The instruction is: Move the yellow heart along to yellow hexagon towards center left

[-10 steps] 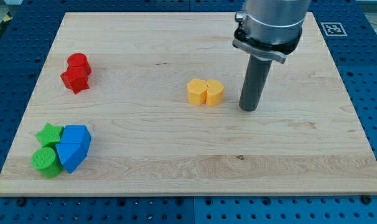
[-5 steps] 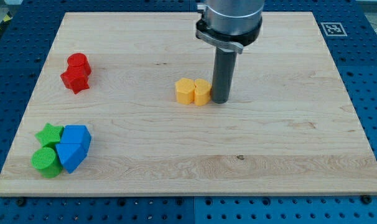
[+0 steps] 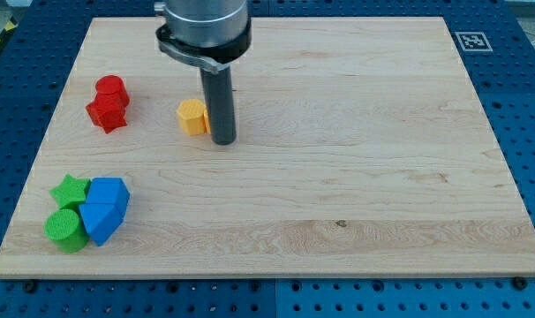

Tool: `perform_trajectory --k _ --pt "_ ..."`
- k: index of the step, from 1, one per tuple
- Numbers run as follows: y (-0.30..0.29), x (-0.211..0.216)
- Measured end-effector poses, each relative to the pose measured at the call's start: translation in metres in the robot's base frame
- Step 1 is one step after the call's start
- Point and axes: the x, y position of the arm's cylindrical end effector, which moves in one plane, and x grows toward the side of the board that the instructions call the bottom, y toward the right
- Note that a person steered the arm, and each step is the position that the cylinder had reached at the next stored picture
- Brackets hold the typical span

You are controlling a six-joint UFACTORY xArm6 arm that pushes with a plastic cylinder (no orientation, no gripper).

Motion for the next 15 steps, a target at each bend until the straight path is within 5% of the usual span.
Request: perform_trajectory --k 3,6,10,15 --pt "0.069 0.001" --pt "0.039 -0.045" --pt "-0.025 -0.042" --pt "0.001 -0.007"
